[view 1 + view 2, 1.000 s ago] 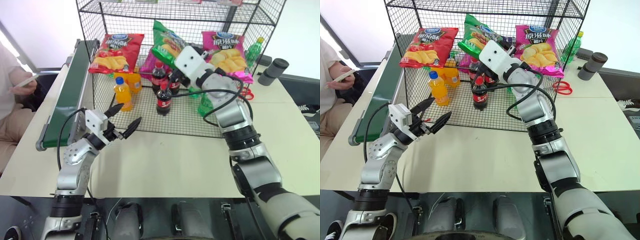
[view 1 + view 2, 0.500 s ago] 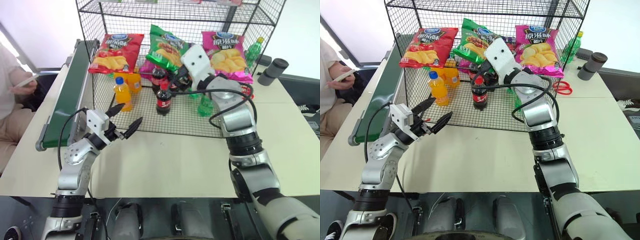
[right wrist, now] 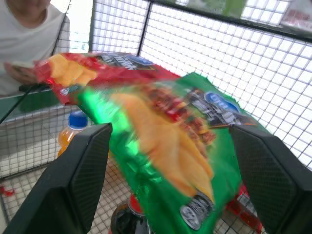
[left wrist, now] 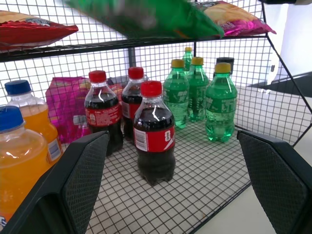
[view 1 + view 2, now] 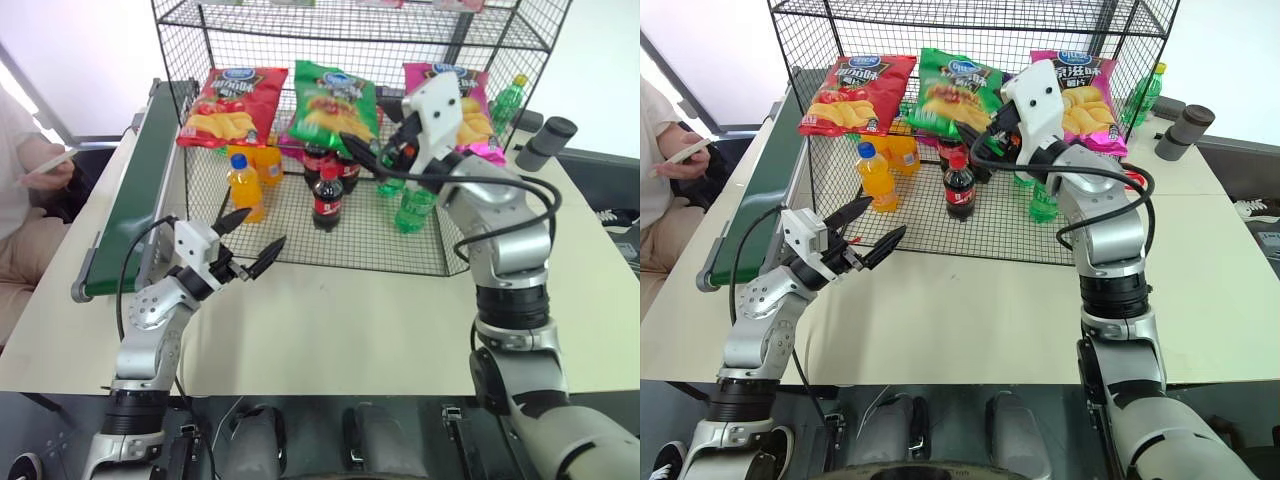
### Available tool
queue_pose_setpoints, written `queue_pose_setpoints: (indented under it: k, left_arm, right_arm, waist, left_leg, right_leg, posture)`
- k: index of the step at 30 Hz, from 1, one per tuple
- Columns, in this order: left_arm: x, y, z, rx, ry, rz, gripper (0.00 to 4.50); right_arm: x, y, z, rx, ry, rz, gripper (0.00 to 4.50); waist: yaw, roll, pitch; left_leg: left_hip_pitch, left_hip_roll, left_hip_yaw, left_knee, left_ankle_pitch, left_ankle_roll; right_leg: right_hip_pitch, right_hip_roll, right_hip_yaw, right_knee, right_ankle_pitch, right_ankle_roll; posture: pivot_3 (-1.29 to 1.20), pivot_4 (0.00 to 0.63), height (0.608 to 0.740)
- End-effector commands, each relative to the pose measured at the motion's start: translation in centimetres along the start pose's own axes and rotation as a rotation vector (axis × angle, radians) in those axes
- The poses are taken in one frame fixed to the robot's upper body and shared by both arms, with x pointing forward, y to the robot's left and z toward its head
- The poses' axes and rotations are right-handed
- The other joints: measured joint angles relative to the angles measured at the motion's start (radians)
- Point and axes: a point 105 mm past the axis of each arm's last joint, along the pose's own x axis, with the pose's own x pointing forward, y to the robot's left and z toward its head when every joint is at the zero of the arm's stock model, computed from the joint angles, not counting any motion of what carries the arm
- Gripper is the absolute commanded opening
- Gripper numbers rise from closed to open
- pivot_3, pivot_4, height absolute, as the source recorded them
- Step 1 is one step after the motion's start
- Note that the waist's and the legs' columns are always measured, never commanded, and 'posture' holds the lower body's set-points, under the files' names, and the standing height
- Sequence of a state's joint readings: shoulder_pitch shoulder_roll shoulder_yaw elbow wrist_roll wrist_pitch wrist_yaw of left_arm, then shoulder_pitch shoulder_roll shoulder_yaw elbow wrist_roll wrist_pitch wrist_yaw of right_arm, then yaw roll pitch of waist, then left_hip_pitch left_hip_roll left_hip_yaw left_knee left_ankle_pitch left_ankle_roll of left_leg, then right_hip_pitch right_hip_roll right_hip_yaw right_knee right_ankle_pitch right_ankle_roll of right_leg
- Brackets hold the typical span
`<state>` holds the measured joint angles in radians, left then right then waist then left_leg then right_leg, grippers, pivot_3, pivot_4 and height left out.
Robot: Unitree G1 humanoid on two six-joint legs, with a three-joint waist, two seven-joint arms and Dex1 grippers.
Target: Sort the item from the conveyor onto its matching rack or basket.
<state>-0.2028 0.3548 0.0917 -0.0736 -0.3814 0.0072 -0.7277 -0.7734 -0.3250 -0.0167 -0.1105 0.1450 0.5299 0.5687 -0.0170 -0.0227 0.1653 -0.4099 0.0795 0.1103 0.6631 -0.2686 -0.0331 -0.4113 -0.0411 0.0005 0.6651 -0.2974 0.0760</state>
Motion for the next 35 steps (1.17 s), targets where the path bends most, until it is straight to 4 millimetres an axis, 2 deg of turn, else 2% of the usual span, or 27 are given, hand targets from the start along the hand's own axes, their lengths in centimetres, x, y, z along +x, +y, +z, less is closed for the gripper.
queue_pose_setpoints:
  k: [1, 5, 7, 11, 15, 18, 20, 22, 24, 27, 35]
  left_arm:
    - [0.4, 0.0, 1.0, 0.037, -0.036, -0.010, 4.50]
    - [0.4, -0.3, 1.3, 0.042, -0.037, -0.022, 4.50]
    - [-0.1, -0.2, 1.3, 0.041, -0.030, -0.032, 4.50]
    - [-1.2, 0.4, 2.0, 0.025, -0.018, -0.048, 4.50]
    - [-3.5, 0.1, 2.8, -0.152, 0.048, -0.132, 4.50]
    - [-4.7, 0.1, 2.7, -0.201, 0.131, -0.140, 4.50]
    - [-5.4, 0.7, 2.4, -0.204, 0.182, -0.116, 4.50]
    - [-6.2, 1.3, 1.8, -0.207, 0.221, -0.101, 4.50]
    - [-6.8, 1.7, 1.3, -0.204, 0.242, -0.091, 4.50]
    - [-7.3, 2.2, 0.7, -0.203, 0.262, -0.075, 4.50]
    - [-8.4, 3.6, -1.2, -0.129, 0.351, -0.012, 4.50]
  right_arm:
    - [0.3, 0.5, 1.1, 0.008, -0.055, 0.004, 3.99]
    - [-0.3, -0.1, 1.5, 0.042, -0.082, -0.008, 3.99]
    - [-1.3, -0.2, 2.8, 0.102, -0.149, 0.034, 3.99]
    - [-4.2, 1.2, 4.1, 0.182, -0.217, 0.207, 3.99]
    - [-9.3, 4.0, 1.7, 0.251, -0.099, 0.424, 3.99]
    - [-11.8, 4.4, -0.6, 0.289, 0.014, 0.451, 3.99]
    - [-13.4, 4.1, -1.7, 0.333, 0.047, 0.441, 4.50]
    - [-15.2, 4.1, -4.1, 0.343, 0.150, 0.415, 4.50]
    - [-16.7, 5.0, -5.6, 0.321, 0.228, 0.457, 4.50]
    - [-17.5, 4.9, -7.1, 0.355, 0.289, 0.431, 4.50]
    - [-16.7, 4.8, -7.3, 0.302, 0.270, 0.401, 4.50]
  waist:
    - [-0.002, 0.000, 0.000]
    - [0.000, 0.000, 0.000]
    - [0.001, 0.000, 0.000]
    - [0.006, 0.000, 0.000]
    - [0.003, 0.000, 0.000]
    - [-0.001, 0.001, 0.001]
    - [-0.001, 0.001, 0.001]
    - [0.001, 0.000, 0.000]
    - [0.003, 0.000, 0.000]
    - [0.000, 0.000, 0.000]
    - [0.003, 0.000, 0.000]
  left_leg:
    - [0.000, 0.000, 0.000, 0.000, 0.000, 0.000]
    - [0.000, 0.000, 0.000, 0.000, 0.000, 0.000]
    - [0.000, 0.000, 0.000, 0.000, 0.000, 0.000]
    - [-0.001, 0.000, -0.001, 0.000, 0.000, 0.001]
    - [0.000, 0.003, -0.003, -0.001, -0.001, 0.002]
    - [0.001, 0.003, -0.003, -0.001, -0.001, 0.002]
    - [0.001, 0.002, -0.003, -0.001, -0.001, 0.002]
    - [0.003, 0.001, -0.004, -0.001, -0.001, 0.002]
    - [0.003, -0.001, -0.004, -0.001, -0.001, 0.002]
    - [0.002, -0.001, -0.004, -0.001, -0.001, 0.002]
    - [0.002, -0.001, -0.004, 0.000, -0.001, 0.002]
  right_leg:
    - [0.000, 0.000, 0.000, 0.000, 0.000, 0.000]
    - [0.000, 0.000, 0.000, 0.000, 0.000, 0.000]
    - [0.000, 0.000, 0.000, 0.000, 0.000, 0.000]
    - [0.000, 0.000, 0.000, -0.001, 0.000, 0.000]
    - [0.002, -0.001, -0.001, -0.003, 0.000, 0.000]
    - [0.002, -0.003, 0.000, -0.002, 0.000, 0.000]
    - [0.002, -0.003, 0.000, -0.002, 0.000, 0.000]
    - [0.003, -0.002, 0.000, -0.002, -0.001, -0.001]
    - [0.004, -0.002, 0.000, -0.002, -0.002, -0.003]
    - [0.003, -0.002, 0.000, -0.002, -0.002, -0.003]
    - [0.003, -0.002, 0.000, -0.002, -0.002, -0.003]
  posture:
    - [0.00, 0.150, 0.740]
    - [0.00, 0.150, 0.740]
    - [0.00, 0.150, 0.740]
    - [0.00, 0.150, 0.740]
    - [0.00, 0.150, 0.740]
    - [0.00, 0.150, 0.740]
    - [0.00, 0.150, 0.740]
    - [0.00, 0.150, 0.740]
    - [0.00, 0.150, 0.740]
    - [0.00, 0.150, 0.740]
    - [0.00, 0.150, 0.740]
